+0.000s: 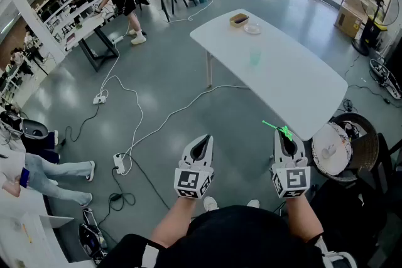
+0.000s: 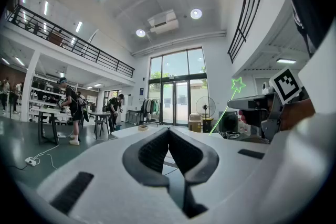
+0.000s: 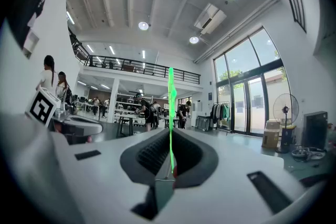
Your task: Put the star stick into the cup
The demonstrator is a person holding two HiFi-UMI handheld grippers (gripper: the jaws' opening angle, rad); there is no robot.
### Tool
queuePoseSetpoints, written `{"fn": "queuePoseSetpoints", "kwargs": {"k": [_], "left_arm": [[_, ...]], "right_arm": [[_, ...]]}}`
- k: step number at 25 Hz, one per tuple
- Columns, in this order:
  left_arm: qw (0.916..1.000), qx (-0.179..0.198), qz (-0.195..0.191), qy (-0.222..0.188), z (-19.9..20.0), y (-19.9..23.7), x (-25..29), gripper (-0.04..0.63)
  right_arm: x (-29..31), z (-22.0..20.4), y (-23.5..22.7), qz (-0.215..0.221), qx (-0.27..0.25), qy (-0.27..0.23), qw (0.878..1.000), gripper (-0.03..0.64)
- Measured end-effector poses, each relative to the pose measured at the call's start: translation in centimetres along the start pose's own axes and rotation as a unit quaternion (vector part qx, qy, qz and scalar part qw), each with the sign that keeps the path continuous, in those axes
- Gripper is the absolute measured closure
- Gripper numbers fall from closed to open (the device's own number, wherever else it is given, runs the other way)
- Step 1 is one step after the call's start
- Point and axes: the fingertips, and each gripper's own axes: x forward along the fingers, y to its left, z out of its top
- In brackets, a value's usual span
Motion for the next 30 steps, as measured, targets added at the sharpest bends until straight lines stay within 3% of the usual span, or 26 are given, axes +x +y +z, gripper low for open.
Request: {"fn": "queuePoseSetpoints", "kwargs": {"k": [14,18,30], "left_arm": [[0.9991,0.011,-0.025,0.034,-2.4,1.5,-1.8,0.595],[0.9985,-0.009,-0.033,0.043,-3.0,3.4,-2.4,0.595],[0.9982,-0.016,-0.047,0.034,-2.6,9.2,-2.1,0.595]], "right_arm": [[0.4,-0.4,2.9,-0.006,-0.008,-0.001,1.0,0.598],[1.5,-0.2,4.7,-0.013,-0.008,-0.004,1.0,0.597],[4.6,0.5,8.2,-0.043,-0.027,-0.007,0.999,0.597]]}}
